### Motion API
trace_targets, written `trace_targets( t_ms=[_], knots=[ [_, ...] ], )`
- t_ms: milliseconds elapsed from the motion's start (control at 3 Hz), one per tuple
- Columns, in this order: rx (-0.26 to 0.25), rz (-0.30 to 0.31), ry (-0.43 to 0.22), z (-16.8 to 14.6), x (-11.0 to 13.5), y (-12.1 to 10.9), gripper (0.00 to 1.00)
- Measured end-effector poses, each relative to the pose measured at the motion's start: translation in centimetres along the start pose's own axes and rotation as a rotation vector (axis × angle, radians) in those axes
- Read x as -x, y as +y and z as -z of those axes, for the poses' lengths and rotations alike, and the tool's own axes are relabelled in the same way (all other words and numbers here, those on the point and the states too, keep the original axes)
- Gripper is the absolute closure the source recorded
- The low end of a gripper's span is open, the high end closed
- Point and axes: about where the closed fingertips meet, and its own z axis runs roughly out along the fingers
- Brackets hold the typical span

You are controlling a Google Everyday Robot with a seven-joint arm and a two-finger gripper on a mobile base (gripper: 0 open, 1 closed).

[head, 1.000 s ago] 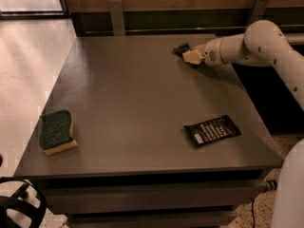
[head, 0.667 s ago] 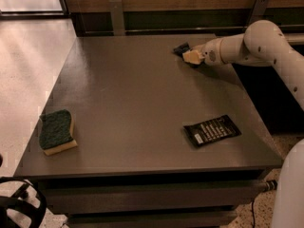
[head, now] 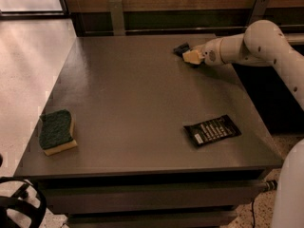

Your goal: Move rxbar blueberry near sponge

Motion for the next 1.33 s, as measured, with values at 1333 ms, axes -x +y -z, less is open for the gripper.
trace_targets(
  t_ms=[1333],
  knots=[
    [-0.085,0.113,0.048,4.1,4.1,-0.1,1.0]
  ],
)
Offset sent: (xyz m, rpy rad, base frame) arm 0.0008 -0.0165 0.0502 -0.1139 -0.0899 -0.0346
